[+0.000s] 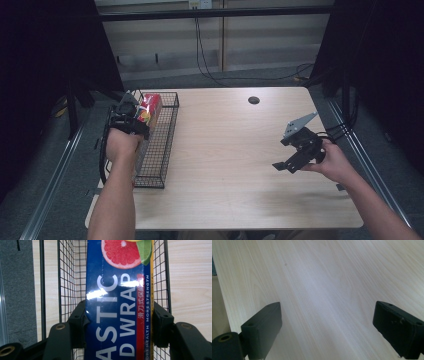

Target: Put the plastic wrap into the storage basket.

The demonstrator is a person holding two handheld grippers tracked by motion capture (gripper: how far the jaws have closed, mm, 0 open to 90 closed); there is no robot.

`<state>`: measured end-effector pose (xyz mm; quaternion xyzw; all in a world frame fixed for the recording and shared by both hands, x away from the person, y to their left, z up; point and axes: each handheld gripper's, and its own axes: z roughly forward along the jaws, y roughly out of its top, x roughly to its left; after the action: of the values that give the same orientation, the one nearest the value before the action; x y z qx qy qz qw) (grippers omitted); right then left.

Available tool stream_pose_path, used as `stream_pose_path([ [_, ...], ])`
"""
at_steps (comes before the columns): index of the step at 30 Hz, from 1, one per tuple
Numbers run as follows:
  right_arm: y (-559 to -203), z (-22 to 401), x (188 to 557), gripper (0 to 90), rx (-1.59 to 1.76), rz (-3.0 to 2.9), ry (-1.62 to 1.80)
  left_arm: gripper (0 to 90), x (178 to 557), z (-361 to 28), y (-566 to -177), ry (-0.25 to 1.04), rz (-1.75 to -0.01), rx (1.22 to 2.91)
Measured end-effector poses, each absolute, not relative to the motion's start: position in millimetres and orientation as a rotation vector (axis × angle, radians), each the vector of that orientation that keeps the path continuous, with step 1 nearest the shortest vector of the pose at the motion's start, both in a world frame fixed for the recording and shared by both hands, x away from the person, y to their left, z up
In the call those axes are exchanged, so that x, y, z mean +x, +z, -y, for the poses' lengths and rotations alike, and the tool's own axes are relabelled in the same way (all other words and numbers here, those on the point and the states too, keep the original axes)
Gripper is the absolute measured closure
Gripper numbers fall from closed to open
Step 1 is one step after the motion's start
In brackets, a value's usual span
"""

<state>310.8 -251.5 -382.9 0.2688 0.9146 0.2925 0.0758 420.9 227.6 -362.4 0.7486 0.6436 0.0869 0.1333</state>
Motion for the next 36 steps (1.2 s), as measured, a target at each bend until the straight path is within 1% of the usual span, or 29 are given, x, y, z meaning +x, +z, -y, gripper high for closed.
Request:
stream_pose_path([
  [8,-381,252,312,8.8,0.802,-2.738,0.884,43.4,426,-227,-369,0.265,-1.897,2.161],
  [15,-381,252,312,8.8,0.799,-2.739,0.885,43.3,428,-226,-380,0.232,-1.925,2.147],
  [20,-380,254,311,8.8,0.793,-2.739,0.894,43.0,431,-229,-384,0.252,-1.931,2.155],
  [21,-380,256,311,8.8,0.792,-2.738,0.889,43.0,431,-228,-385,0.234,-1.951,2.130],
  [23,-380,256,311,8.8,0.798,-2.737,0.890,43.0,432,-228,-386,0.244,-1.957,2.124],
  [31,-379,256,311,8.8,0.801,-2.737,0.891,42.6,434,-228,-392,0.218,-1.973,2.121],
  [34,-378,257,310,8.8,0.807,-2.732,0.898,42.7,436,-230,-395,0.220,-1.966,2.146],
  [36,-378,257,310,8.8,0.804,-2.732,0.894,42.6,436,-230,-397,0.199,-1.988,2.124],
])
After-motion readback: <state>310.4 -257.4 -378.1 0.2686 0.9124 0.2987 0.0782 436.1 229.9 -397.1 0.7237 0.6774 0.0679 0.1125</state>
